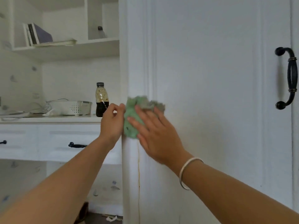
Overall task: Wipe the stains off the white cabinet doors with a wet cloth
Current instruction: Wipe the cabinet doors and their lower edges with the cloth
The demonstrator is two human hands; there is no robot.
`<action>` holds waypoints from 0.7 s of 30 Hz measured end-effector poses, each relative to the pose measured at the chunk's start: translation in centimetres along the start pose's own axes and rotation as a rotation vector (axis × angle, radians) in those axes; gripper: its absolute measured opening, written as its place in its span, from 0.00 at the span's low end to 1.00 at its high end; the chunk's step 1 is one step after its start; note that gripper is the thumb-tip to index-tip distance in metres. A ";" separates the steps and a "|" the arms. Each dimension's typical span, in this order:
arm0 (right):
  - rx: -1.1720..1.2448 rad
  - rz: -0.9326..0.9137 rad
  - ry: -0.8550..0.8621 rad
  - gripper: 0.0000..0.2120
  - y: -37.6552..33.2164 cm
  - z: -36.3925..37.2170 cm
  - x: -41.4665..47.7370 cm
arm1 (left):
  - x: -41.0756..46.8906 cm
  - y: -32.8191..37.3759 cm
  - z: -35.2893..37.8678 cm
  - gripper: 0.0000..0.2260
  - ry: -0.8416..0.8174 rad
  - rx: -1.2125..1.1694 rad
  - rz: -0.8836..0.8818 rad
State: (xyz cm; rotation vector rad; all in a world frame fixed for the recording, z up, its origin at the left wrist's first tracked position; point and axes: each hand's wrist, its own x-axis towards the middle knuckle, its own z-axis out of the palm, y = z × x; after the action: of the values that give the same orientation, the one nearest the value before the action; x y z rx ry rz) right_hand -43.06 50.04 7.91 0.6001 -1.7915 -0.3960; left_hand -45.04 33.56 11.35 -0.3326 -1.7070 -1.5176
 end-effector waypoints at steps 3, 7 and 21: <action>-0.063 -0.318 -0.138 0.25 -2.0 1.2 -4.1 | -1.3 0.4 0.5 0.17 0.015 0.086 0.060; -0.203 -0.552 -0.187 0.23 0.2 1.1 -3.6 | -2.1 0.3 0.1 0.19 -0.058 0.121 0.065; -0.040 -0.454 -0.277 0.23 -7.9 4.1 -11.1 | -2.3 0.4 -0.3 0.17 -0.065 0.073 -0.026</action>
State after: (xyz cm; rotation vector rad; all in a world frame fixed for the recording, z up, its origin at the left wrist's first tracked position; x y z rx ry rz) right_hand -43.01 49.97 -6.29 0.9647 -1.8945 -0.8570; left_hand -43.24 34.11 10.01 -0.3266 -1.8192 -1.4733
